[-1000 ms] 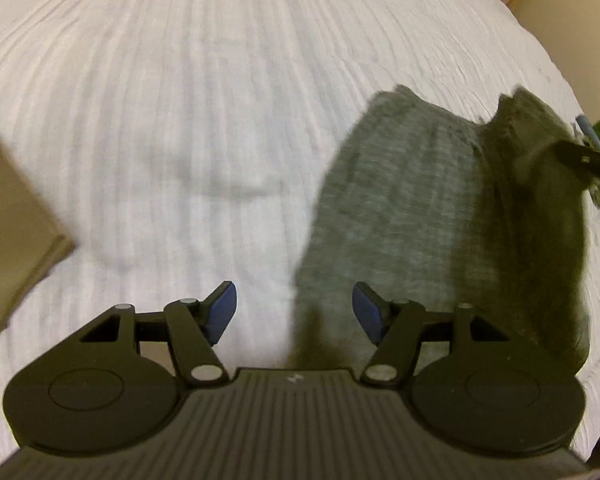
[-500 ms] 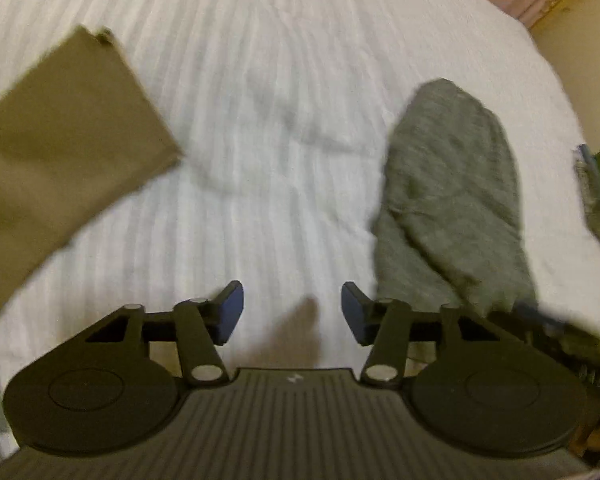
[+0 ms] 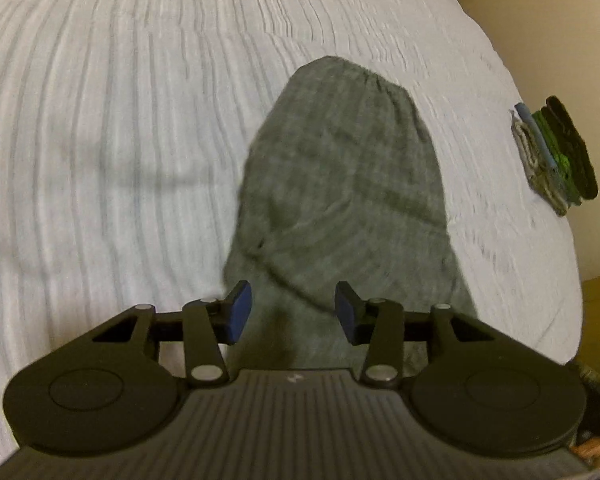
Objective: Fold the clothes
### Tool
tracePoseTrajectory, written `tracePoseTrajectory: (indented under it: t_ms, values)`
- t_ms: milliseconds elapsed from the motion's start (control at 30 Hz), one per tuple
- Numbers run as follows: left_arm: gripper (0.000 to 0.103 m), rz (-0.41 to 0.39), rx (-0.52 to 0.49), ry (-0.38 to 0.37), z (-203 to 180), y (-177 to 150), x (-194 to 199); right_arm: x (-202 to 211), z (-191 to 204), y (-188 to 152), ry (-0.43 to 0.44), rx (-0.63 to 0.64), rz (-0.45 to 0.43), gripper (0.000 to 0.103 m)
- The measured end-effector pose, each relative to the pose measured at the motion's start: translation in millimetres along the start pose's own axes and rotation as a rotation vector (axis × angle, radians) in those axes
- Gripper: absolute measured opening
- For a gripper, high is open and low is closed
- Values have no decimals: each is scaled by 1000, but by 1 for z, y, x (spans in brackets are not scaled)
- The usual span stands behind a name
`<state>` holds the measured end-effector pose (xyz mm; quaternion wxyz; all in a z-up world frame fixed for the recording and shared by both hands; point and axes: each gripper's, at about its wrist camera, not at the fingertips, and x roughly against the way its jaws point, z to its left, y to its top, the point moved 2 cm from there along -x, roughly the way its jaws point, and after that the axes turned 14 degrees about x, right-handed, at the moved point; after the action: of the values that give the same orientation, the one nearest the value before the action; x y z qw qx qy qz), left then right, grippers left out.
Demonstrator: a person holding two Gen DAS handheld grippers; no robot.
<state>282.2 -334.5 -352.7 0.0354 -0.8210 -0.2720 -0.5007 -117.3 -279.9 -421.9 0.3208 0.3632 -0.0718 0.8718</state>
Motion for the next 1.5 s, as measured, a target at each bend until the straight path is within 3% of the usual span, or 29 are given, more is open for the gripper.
tracePoseTrajectory:
  t_ms: [100,367,400,433,467,667,733,800,833,900,1033,1133,1267,1367,1500]
  values:
    - [39,0,-61,-14,-12,9,-12,-1,-5,1,-24,20,6,54]
    - [40,35,-557,-21,-61,24,-65,-5,-9,2,-41,81,35,54]
    - [39,41,-580,-22,-62,23,-70,-7,-8,2,-44,91,38,54]
    - [28,46,-591,-23,-61,21,-74,-8,-8,3,-47,99,40,54]
    - [0,52,-602,-24,-61,20,-78,-9,-7,3,-49,106,42,54]
    - [0,-40,-501,-217,-8,-1,-15,3,-7,0,-42,141,58,54]
    - [0,-9,-478,-197,18,-17,4,7,-9,-4,-40,141,74,54]
    - [2,33,-431,-111,44,-34,14,10,-11,-10,-38,134,99,54]
    - [3,41,-385,-104,51,-39,20,10,-11,-12,-35,133,108,54]
    - [3,53,-281,-111,65,-48,32,9,-10,-16,-26,135,124,54]
    - [25,13,-57,-201,68,-53,45,8,-4,-18,-8,125,104,54]
    - [25,-4,44,-218,66,-49,40,7,2,-16,-1,133,80,54]
    - [25,0,9,-152,60,-44,30,10,9,-11,-10,186,45,54]
    - [24,32,-39,-141,52,-46,23,13,9,-9,20,187,28,34]
    - [24,46,9,-154,54,-47,20,11,3,-10,40,150,26,34]
